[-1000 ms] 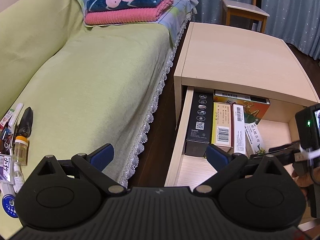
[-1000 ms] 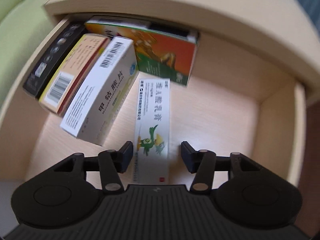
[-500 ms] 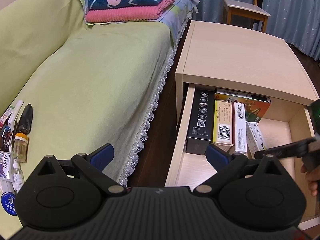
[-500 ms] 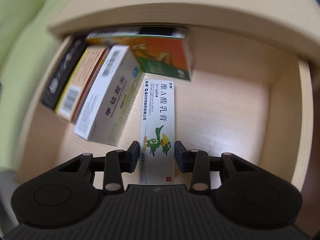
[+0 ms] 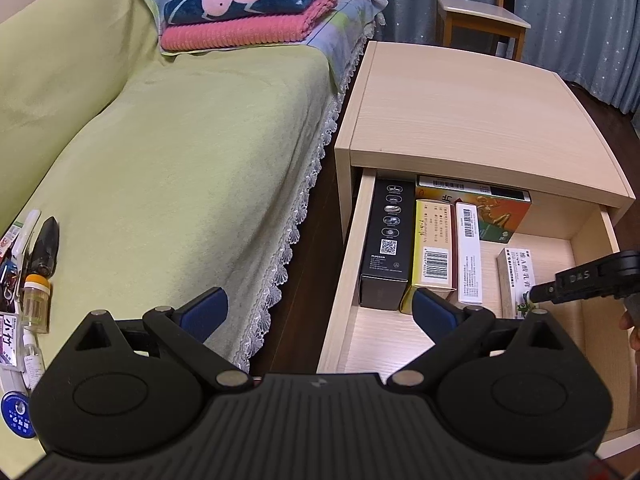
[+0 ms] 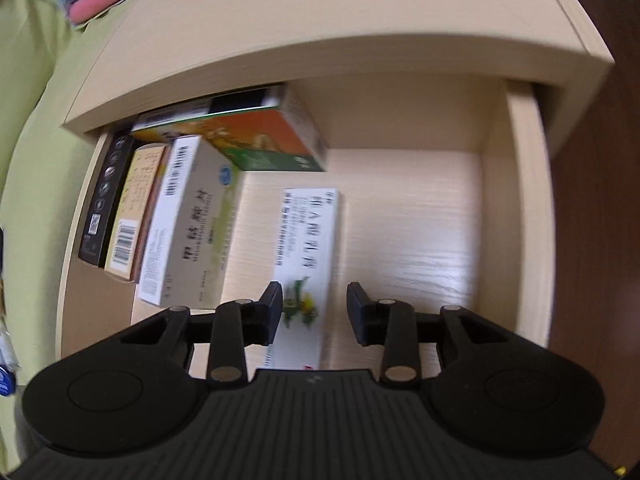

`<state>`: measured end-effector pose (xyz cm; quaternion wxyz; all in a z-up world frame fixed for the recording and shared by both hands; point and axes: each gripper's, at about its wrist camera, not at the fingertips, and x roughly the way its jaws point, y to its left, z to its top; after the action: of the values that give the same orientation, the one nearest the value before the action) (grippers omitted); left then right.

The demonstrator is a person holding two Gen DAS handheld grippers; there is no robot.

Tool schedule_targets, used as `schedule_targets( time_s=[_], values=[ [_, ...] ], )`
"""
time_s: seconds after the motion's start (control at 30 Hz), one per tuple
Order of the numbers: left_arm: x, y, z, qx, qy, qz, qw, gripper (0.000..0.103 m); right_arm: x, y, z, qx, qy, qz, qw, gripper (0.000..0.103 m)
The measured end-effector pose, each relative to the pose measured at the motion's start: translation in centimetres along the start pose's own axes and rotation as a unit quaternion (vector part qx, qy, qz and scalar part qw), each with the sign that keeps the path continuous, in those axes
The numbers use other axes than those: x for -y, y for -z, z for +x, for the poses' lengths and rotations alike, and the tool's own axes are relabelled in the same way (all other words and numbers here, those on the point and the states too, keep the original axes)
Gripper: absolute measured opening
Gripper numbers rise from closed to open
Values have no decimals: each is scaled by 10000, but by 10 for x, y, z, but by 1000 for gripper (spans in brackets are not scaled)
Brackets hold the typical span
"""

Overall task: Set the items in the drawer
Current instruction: 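Lower the white box into the drawer and open the right gripper, then regrasp the white box with the right gripper and stand it upright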

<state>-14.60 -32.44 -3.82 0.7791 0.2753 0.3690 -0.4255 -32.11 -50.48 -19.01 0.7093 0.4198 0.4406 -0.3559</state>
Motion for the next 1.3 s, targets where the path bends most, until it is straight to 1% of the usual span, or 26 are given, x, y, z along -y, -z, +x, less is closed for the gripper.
schedule_targets(
  time_s=[0.03, 0.1, 0.17, 0.23, 0.3, 0.33, 0.37, 0.4, 0.47, 0.5, 0.57, 0.63, 0.67, 0.73, 0.77, 0.8, 0.93, 0.97, 1.03, 1.07, 1.13, 1.17, 1.2, 1.23, 1.3],
  values=[
    [0, 0, 0, 0, -2, -5, 10000, 99, -10, 3, 4, 44, 96, -116, 9999, 32],
    [-1, 1, 0, -3, -9, -15, 10000, 99, -24, 4, 5, 115, 375, -565, 9976, 32],
    [-2, 1, 0, -6, -17, -28, 10000, 99, -37, 4, 5, 183, 661, -1033, 9923, 32],
    [-4, 2, 0, -15, -24, -51, 10000, 99, -53, 6, 10, 194, 977, -1465, 9842, 32],
    [-5, 2, 0, -13, -20, -68, 10000, 99, -63, 9, 21, 100, 1176, -1628, 9796, 33],
    [-6, 2, -1, -11, -17, -75, 10000, 99, -60, 8, 18, 113, 1136, -1631, 9800, 32],
    [-6, 3, -1, -7, -15, -79, 10000, 99, -55, 8, 13, 141, 1064, -1620, 9809, 29],
    [-6, 3, -1, -3, -14, -79, 10000, 99, -51, 7, 8, 169, 993, -1608, 9818, 18],
    [-7, 3, -1, -8, -4, -85, 10000, 99, -38, 2, 5, 100, 771, -1254, 9891, 4],
    [-7, 4, -1, -14, 2, -90, 10000, 99, -29, -1, 5, 62, 659, -1063, 9921, 2],
    [-6, 4, 0, -21, 28, -91, 10000, 99, -14, -3, 3, 3, 422, -735, 9964, 2],
    [-5, 4, 0, -20, 49, -73, 10000, 99, -2, -5, -2, -13, 263, -500, 9984, 4],
    [-4, 4, 0, -18, 56, -61, 10000, 99, 0, -5, -4, 8, 227, -442, 9988, 9],
    [-4, 4, 0, -22, 67, -56, 10000, 99, -6, -2, -8, 110, 268, -549, 9981, 18],
    [-3, 4, 1, -26, 71, -59, 10000, 99, -11, 2, -11, 151, 342, -670, 9971, 34],
    [-3, 4, 1, -30, 76, -62, 9999, 99, -17, 3, -8, 132, 431, -799, 9958, 40],
    [-3, 4, 0, -22, 67, -32, 10000, 99, -39, 7, 13, -3, 717, -1251, 9895, 39],
    [-3, 5, 0, -20, 59, -30, 10000, 99, -44, 9, 18, -37, 815, -1371, 9872, 38],
    [-6, 5, 0, -36, 44, -55, 10000, 99, -48, 12, 22, 34, 919, -1524, 9840, 36],
    [-7, 5, 1, -49, 34, -73, 10000, 99, -48, 12, 21, 64, 885, -1529, 9843, 35],
    [-10, 5, 2, -71, 21, -109, 9999, 99, -41, 10, 19, 40, 573, -1321, 9896, 34],
    [-10, 6, 3, -82, 18, -123, 9999, 99, -36, 8, 18, 20, 351, -1130, 9930, 30],
    [-11, 6, 4, -93, 20, -130, 9999, 99, -28, 6, 15, -26, 94, -906, 9958, 12],
    [-11, 5, 5, -103, 23, -134, 9999, 99, -19, 4, 15, -131, -173, -593, 9980, 9],
    [-9, 5, 6, -108, 45, -111, 9999, 99, -4, 1, 17, -328, -437, -159, 9984, 8]
  ],
)
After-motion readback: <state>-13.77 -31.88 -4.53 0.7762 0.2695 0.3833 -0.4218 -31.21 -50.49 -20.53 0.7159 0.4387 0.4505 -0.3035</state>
